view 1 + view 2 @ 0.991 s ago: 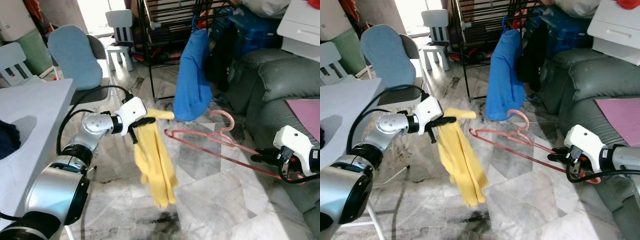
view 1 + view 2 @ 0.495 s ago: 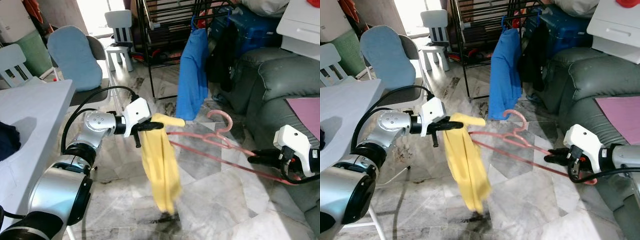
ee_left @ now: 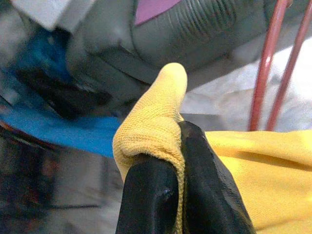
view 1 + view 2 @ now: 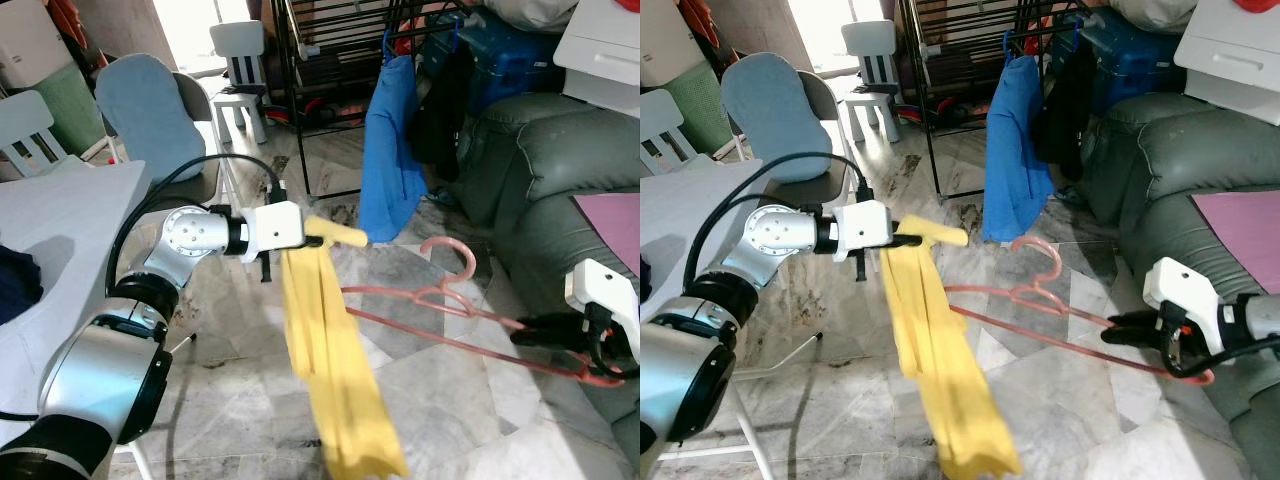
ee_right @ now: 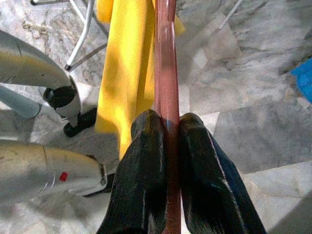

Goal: Hang hanger

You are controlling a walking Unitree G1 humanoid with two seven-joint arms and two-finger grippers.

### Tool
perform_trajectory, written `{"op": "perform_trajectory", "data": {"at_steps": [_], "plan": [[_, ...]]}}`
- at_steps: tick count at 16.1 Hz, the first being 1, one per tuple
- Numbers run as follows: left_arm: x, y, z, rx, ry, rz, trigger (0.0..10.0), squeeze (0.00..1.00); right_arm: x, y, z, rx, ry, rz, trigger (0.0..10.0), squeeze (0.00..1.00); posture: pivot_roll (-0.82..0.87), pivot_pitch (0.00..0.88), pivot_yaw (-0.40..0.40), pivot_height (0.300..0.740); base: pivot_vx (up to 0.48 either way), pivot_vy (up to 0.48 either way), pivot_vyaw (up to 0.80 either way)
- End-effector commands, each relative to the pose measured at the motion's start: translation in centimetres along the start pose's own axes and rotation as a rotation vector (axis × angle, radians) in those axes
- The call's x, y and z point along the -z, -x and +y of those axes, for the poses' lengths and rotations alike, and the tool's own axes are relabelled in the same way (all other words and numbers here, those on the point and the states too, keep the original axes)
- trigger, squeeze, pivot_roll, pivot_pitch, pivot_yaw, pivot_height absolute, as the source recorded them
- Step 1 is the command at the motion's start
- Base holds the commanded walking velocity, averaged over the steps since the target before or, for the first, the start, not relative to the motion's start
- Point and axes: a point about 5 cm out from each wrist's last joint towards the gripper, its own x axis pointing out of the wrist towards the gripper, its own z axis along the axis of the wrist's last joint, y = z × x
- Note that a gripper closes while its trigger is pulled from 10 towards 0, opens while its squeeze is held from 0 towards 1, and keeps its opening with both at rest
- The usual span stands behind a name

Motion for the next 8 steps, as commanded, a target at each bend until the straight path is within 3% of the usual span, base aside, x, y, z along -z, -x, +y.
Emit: {"op": "perform_trajectory", "data": {"at_steps": [1, 2, 4, 7, 8], "plan": [[-1.1, 0.7, 1.7, -0.049, -0.126, -0.018, 10.0, 0.00, -0.3, 0.3, 0.1, -0.028, 0.018, 0.001, 10.0, 0.00, -0.24, 0.000, 0.151, 0.740, 0.000, 0.000, 0.00], [-1.7, 0.8, 1.7, -0.052, -0.222, -0.038, 10.0, 0.00, -0.3, 0.1, 0.2, -0.035, 0.009, -0.008, 10.0, 0.00, -0.24, 0.000, 0.152, 0.740, 0.000, 0.000, 0.00], [-2.0, 0.7, 1.6, -0.045, -0.277, -0.055, 10.0, 0.00, -0.2, -0.3, 0.5, -0.053, 0.007, -0.010, 10.0, 0.00, -0.23, 0.000, 0.151, 0.740, 0.000, 0.000, 0.00], [-2.0, 0.9, 0.3, 0.045, -0.461, -0.046, 10.0, 0.00, -0.2, -0.3, 0.5, -0.053, 0.008, -0.009, 10.0, 0.00, -0.23, 0.000, 0.154, 0.740, 0.000, 0.000, 0.00], [-1.6, 1.1, 0.0, 0.051, -0.449, -0.040, 10.0, 0.00, 0.0, -0.2, 0.2, -0.031, 0.007, -0.003, 10.0, 0.00, -0.23, 0.000, 0.157, 0.740, 0.000, 0.000, 0.00]]}}
